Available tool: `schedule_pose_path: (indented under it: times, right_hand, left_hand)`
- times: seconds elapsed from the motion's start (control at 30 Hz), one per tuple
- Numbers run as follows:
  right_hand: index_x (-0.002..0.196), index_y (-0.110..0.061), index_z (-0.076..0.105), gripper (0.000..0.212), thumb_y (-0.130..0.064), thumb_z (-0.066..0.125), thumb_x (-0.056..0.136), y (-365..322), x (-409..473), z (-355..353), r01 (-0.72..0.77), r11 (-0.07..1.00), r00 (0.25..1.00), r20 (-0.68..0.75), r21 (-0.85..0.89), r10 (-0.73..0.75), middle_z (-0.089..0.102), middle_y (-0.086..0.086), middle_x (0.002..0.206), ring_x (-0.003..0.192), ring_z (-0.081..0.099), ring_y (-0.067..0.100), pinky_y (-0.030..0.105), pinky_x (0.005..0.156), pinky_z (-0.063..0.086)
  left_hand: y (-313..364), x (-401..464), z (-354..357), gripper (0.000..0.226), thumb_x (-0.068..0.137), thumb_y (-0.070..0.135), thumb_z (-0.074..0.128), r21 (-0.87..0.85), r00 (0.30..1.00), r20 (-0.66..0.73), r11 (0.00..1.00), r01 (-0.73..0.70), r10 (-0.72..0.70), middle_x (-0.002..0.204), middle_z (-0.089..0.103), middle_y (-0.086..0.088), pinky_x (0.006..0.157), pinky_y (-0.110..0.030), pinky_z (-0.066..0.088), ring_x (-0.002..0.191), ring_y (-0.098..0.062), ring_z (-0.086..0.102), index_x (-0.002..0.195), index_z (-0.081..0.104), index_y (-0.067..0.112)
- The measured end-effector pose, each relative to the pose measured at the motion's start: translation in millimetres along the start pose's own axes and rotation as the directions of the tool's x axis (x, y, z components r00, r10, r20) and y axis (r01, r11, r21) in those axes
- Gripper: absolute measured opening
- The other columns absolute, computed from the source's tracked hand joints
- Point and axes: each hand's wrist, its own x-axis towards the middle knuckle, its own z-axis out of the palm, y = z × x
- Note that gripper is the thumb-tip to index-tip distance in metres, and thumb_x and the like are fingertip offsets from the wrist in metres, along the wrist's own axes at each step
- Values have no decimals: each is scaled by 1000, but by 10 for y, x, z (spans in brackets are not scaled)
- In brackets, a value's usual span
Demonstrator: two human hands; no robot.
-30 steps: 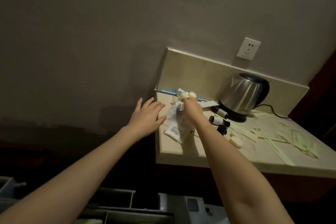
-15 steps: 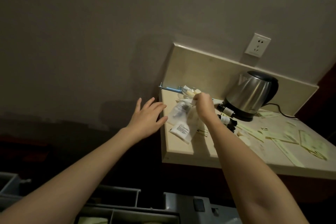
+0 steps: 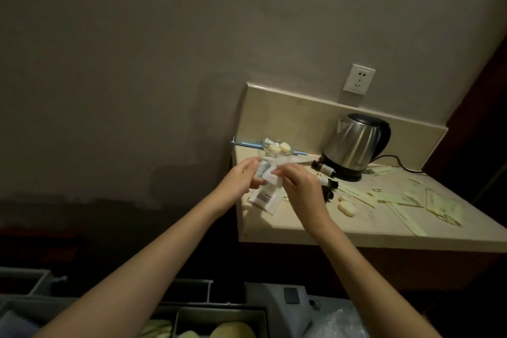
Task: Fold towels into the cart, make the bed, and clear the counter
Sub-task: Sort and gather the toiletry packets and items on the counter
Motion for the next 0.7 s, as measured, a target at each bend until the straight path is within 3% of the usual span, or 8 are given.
schedule_pose_path:
  times: [0.07,0.13,0.3,0.43,0.6,0.7]
  right_hand:
    - [85,-2,71,16,8,71,72,-25,-177,-24,22,999,1000,14,26,-22,70,12,92,86,62,14,11,85,42]
    - [87,-3,72,17,7,72,73,-14,-310,-47,18,999,999,27,34,-19,70,11,94,89,63,15,12,87,44]
    - [88,-6,72,11,-2,70,78,-75,-381,-151,35,993,999,3,111,-35,69,5,96,92,61,7,8,84,46]
    - [90,-11,74,17,2,67,81,-89,-337,-261,-27,984,1000,-5,177,29,64,-7,100,94,60,5,13,80,49]
    - [98,-13,74,22,0,68,81,-53,-325,-308,-117,972,992,63,202,107,69,-2,106,100,64,13,25,85,53]
    - [104,-13,72,24,-4,68,83,-68,-283,-292,-176,968,983,80,181,164,67,-8,103,99,60,7,15,88,47]
  left_hand:
    - [83,-28,107,30,103,30,34,-158,996,33,984,84,-79,86,60,2,68,-22,49,75,-10,59,129,48,25]
    - [103,-31,174,29,101,26,43,-248,987,69,956,158,-145,89,61,-6,61,-23,49,73,-15,59,129,50,23]
    - [114,-45,261,28,89,11,63,-371,958,148,884,283,-245,117,61,-17,70,-32,47,95,-26,60,113,60,26]
    - [167,-52,305,36,86,-4,62,-449,952,114,840,306,-286,102,66,-11,57,-23,51,80,-18,63,118,61,12]
    - [257,-56,243,33,88,-7,56,-470,952,66,832,295,-300,112,63,-15,73,-31,57,95,-26,66,116,63,9]
    - [240,-61,183,32,88,-8,55,-414,959,17,871,263,-281,115,62,-12,82,-38,56,96,-28,64,110,65,14]
